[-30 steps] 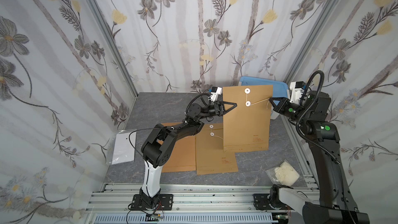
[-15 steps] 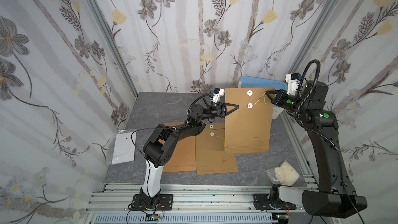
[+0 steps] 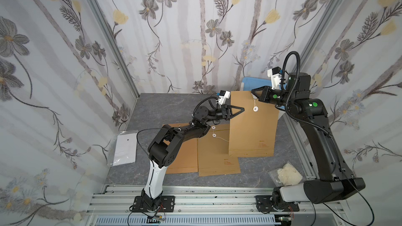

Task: Close the mouth of the file bag
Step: Close the file bag.

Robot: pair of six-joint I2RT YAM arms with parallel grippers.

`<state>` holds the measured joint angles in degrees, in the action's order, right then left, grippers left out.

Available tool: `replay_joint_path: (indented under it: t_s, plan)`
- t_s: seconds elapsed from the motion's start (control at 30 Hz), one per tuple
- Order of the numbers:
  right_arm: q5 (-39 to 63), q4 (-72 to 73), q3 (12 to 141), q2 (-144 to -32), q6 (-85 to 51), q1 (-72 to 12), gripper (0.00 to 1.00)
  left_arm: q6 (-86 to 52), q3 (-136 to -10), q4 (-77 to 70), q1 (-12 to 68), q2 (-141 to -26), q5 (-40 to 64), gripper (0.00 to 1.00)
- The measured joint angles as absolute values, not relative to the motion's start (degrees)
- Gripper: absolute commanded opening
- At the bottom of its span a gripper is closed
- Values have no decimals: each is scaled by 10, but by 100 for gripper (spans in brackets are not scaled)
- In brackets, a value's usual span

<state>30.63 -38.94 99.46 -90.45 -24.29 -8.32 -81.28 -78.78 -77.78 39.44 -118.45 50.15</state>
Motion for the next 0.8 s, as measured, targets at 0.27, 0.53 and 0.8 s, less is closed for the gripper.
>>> replay_joint_path:
  t_s: [0.27,0.53,0.8]
  plan:
    - [292,-392,995,-910,-242,-131,0,-816,-793,-778,393,-1187,499,0]
    - [272,-369,930,-884,-256,-170,0,-825,-799,-778,385,-1188,490,0]
    - [266,-273,796,-817,-293,-172,0,-827,-796,-775,377,-1178,480,0]
